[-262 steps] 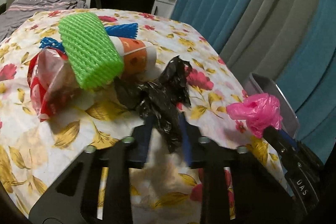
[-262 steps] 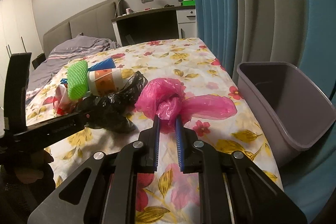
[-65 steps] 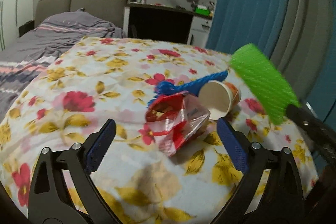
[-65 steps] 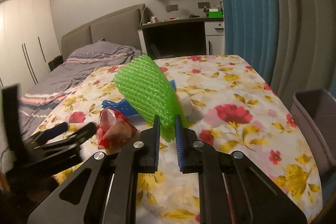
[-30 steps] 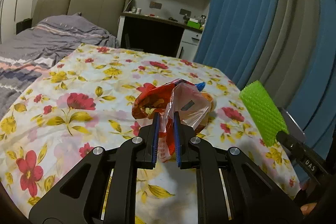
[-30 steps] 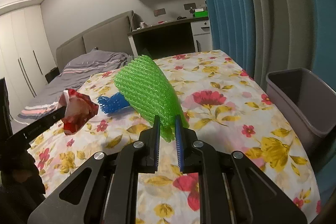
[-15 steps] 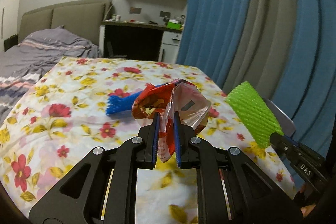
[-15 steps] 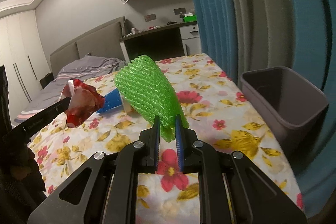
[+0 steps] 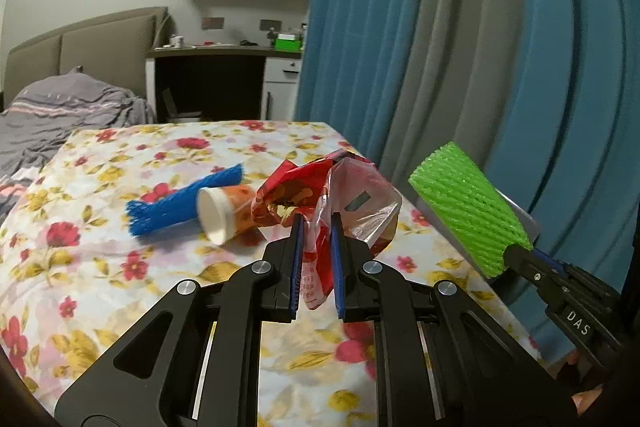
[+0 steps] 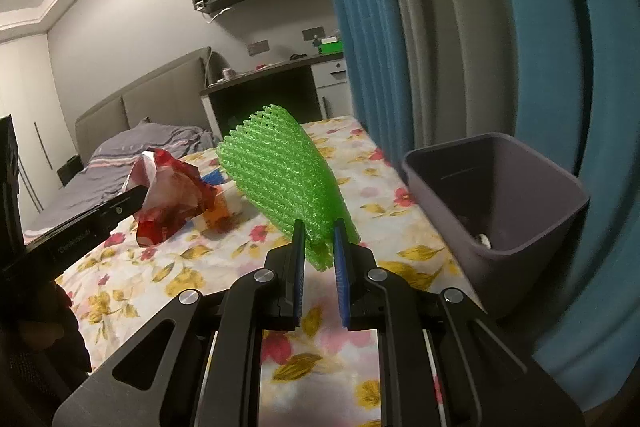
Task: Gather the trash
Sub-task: 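Carry the green net in the right tool and red bag in the left tool toward the grey bin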
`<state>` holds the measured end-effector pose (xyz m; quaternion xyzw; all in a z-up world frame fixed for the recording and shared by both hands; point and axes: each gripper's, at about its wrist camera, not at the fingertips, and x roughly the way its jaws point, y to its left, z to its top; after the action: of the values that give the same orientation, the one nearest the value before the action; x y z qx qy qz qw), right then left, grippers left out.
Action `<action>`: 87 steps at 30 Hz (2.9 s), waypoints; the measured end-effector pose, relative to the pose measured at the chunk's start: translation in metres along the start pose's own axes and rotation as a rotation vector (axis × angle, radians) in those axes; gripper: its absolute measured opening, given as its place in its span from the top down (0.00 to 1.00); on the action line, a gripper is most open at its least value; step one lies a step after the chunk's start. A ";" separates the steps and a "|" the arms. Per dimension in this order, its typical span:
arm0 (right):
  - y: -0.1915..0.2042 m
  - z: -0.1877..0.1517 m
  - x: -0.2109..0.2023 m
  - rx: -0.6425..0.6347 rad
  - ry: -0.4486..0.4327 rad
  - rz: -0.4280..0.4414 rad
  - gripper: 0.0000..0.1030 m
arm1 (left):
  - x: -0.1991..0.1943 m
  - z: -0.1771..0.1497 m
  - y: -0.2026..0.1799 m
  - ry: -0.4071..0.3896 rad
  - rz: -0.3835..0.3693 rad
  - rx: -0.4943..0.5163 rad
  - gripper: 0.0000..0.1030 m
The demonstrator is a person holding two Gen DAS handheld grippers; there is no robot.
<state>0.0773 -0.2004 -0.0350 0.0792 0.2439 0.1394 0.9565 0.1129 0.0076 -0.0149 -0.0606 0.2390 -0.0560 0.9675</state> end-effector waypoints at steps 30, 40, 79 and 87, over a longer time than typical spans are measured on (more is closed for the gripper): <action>-0.136 0.036 0.034 0.096 0.004 -0.274 0.86 | 0.103 0.039 -0.159 0.057 -0.252 0.146 0.88; -0.149 0.033 0.044 0.101 0.027 -0.294 0.86 | 0.131 0.040 -0.177 0.088 -0.294 0.148 0.88; -0.174 0.030 0.052 0.143 0.057 -0.316 0.84 | 0.193 0.026 -0.209 0.192 -0.367 0.150 0.88; -0.176 0.029 0.049 0.150 0.053 -0.319 0.84 | 0.198 0.023 -0.212 0.211 -0.374 0.143 0.88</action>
<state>0.1729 -0.3544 -0.0700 0.1068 0.2880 -0.0305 0.9512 0.2813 -0.2262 -0.0544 -0.0291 0.3191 -0.2572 0.9117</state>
